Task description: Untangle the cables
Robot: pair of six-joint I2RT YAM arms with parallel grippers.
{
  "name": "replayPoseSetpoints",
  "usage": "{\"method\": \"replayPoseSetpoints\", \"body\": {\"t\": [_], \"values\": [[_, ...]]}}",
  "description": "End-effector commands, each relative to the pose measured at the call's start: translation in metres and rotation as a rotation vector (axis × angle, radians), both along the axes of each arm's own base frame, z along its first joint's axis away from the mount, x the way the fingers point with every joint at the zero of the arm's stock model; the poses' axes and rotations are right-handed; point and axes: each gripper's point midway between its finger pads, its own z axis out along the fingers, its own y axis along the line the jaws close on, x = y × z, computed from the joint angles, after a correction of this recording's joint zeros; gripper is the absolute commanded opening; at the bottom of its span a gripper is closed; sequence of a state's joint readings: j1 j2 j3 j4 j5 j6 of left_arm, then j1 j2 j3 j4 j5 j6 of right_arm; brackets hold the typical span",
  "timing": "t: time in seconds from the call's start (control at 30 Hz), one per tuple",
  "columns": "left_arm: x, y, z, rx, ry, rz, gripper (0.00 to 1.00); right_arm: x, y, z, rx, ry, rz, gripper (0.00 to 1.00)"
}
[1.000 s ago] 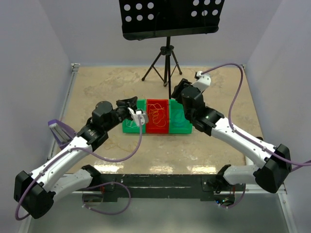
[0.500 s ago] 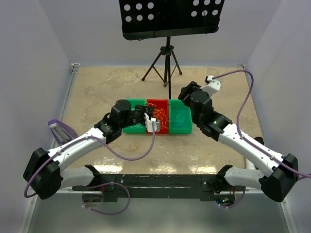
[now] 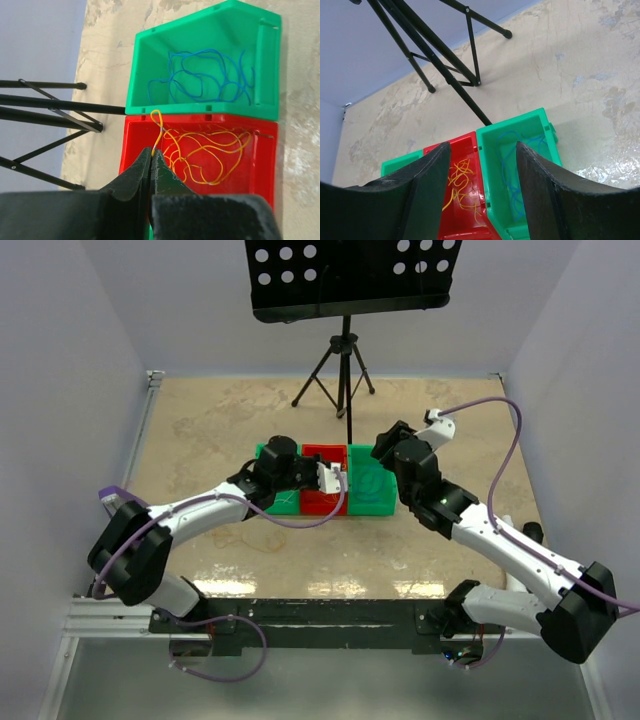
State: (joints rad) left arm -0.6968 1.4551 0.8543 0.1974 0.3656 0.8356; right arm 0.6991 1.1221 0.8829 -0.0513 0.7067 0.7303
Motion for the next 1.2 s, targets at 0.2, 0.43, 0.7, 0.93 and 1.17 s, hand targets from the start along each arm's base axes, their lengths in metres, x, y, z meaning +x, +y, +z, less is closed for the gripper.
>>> {"method": "replayPoseSetpoints", "body": {"t": [0.2,0.43,0.7,0.93,1.17], "values": [[0.039,-0.02,-0.014,-0.018,0.038,0.094,0.0,0.0,0.0,0.013,0.054,-0.06,0.009,0.58],[0.05,-0.002,-0.047,0.058,0.062,0.211,0.0,0.001,0.001,0.014,0.062,-0.067,0.013,0.58],[0.041,0.009,-0.066,0.096,0.124,0.236,0.26,0.0,-0.002,0.014,0.063,-0.066,0.004,0.58],[0.036,0.007,-0.056,0.071,0.131,0.225,0.5,0.0,-0.002,0.014,0.066,-0.066,0.0,0.58],[0.034,-0.002,0.011,-0.036,0.152,0.23,1.0,0.003,0.0,0.019,0.046,-0.067,0.006,0.58]]}}
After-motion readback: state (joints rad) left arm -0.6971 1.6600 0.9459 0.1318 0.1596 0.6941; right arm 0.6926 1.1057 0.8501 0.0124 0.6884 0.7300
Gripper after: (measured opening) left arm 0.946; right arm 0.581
